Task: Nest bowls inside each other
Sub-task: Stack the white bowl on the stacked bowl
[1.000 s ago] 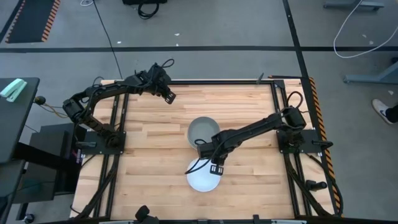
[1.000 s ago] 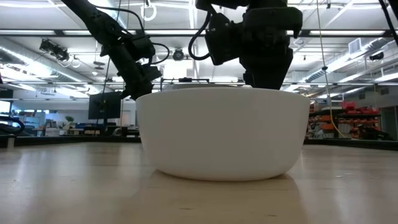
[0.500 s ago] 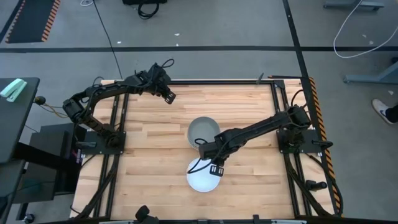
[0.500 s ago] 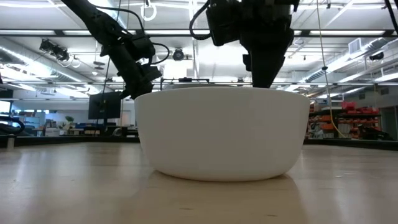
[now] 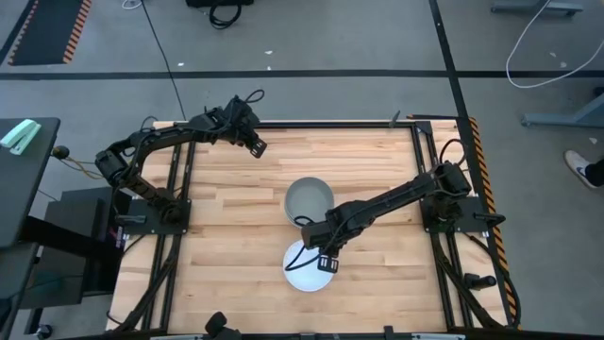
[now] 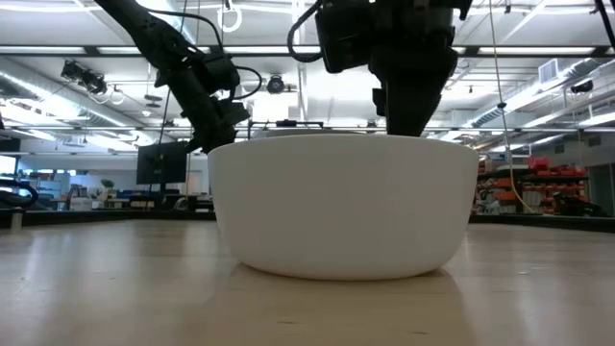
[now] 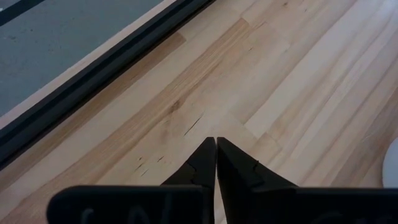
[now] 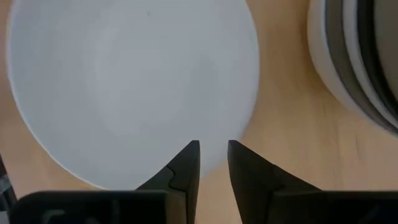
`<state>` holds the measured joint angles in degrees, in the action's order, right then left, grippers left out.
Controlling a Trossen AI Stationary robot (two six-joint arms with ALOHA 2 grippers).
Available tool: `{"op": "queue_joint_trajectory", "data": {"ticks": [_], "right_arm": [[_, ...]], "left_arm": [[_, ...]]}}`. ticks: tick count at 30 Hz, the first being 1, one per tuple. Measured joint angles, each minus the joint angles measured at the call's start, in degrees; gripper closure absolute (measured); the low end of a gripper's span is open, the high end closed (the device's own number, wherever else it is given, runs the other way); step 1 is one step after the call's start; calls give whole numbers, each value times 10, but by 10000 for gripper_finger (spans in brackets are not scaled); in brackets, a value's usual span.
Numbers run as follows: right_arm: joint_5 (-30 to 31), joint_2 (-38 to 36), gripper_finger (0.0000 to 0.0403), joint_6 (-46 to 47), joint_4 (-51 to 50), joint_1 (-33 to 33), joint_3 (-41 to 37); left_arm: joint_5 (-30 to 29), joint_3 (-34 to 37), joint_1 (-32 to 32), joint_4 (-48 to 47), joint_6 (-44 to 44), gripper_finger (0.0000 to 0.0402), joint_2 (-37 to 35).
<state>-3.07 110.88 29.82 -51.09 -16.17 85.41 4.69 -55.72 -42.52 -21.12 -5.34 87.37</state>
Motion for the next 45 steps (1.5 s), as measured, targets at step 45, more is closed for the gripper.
{"op": "queue_joint_trajectory", "data": {"ticks": [45], "right_arm": [[6,-36,311,17,-60,27,-45]], "left_arm": [[-2,0,0,-2,0,380,0]]}}
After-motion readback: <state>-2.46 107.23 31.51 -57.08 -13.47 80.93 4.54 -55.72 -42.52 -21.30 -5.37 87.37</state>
